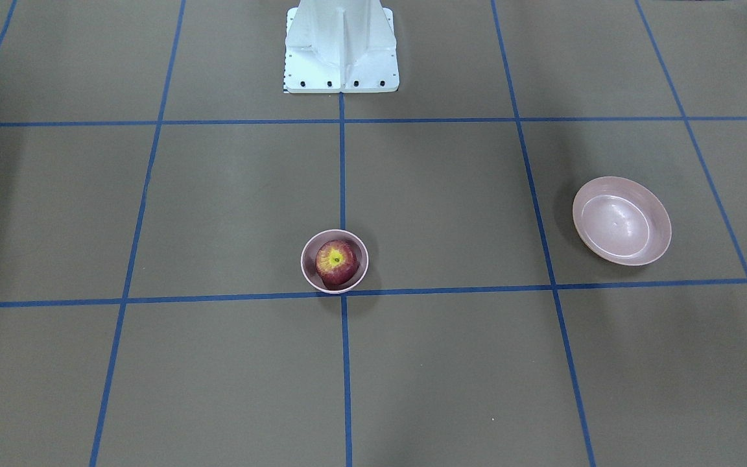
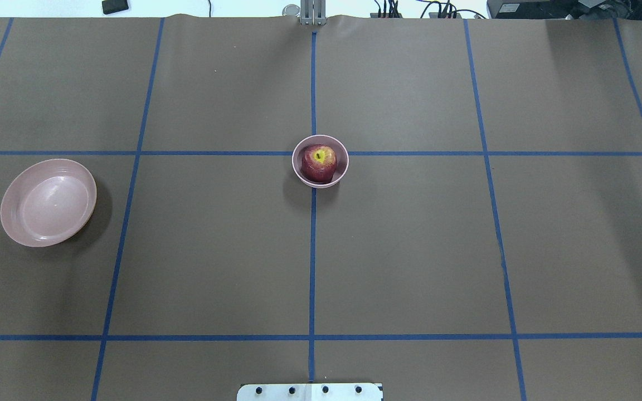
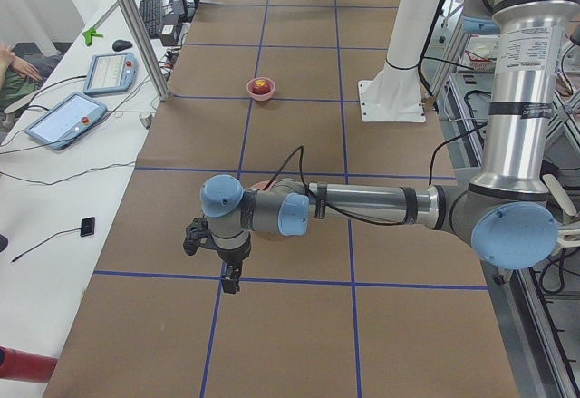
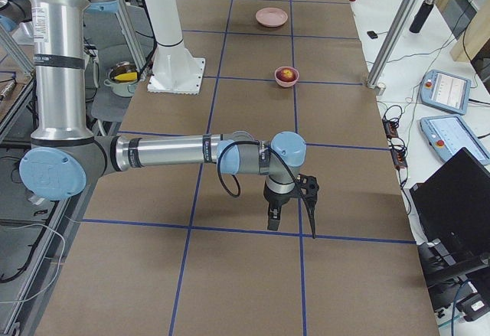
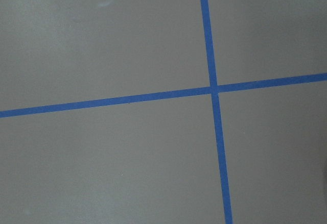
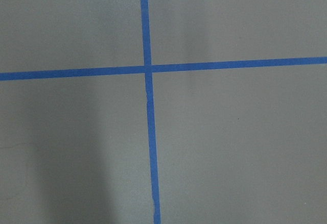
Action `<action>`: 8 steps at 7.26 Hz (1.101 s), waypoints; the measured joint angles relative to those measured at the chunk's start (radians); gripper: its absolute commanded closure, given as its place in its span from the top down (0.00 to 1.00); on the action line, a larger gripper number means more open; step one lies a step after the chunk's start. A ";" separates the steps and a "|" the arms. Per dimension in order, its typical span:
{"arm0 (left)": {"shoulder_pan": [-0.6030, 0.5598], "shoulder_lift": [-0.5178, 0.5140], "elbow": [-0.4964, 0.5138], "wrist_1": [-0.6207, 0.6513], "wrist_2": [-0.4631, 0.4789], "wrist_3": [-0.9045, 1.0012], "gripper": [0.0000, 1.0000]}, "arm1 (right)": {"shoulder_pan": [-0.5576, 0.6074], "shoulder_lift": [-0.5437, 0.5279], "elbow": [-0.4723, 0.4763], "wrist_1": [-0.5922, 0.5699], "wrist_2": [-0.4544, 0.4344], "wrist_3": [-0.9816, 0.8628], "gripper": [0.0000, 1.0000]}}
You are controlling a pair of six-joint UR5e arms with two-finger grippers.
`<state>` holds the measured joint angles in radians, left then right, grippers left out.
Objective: Move apple from plate to bowl
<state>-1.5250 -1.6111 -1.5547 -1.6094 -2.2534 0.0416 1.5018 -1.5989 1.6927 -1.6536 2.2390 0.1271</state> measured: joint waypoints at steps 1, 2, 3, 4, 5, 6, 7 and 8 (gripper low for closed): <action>0.000 -0.001 0.000 0.000 0.000 0.000 0.99 | 0.000 0.000 -0.001 0.000 0.000 0.000 1.00; 0.000 -0.001 0.000 0.000 0.000 0.000 0.99 | 0.000 -0.001 -0.001 -0.001 0.001 0.000 1.00; 0.000 -0.002 0.000 0.000 0.000 0.000 0.99 | 0.000 -0.001 -0.002 -0.001 0.001 0.000 1.00; 0.000 -0.001 0.001 0.001 0.000 0.000 0.99 | 0.000 -0.001 -0.001 -0.001 0.001 0.000 1.00; 0.000 0.000 0.004 0.001 0.000 0.000 0.99 | 0.000 -0.001 -0.001 -0.002 0.001 0.000 1.00; 0.000 0.000 0.007 0.002 0.000 0.000 0.99 | 0.000 0.000 0.001 -0.002 0.003 0.000 1.00; 0.000 0.000 0.009 0.003 0.000 0.000 0.99 | 0.000 0.000 0.003 -0.002 0.007 0.000 1.00; 0.000 0.000 0.011 0.004 0.000 0.000 0.99 | 0.000 0.000 0.005 -0.002 0.012 0.000 1.00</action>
<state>-1.5248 -1.6110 -1.5435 -1.6056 -2.2534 0.0414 1.5018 -1.5986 1.6975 -1.6552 2.2511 0.1273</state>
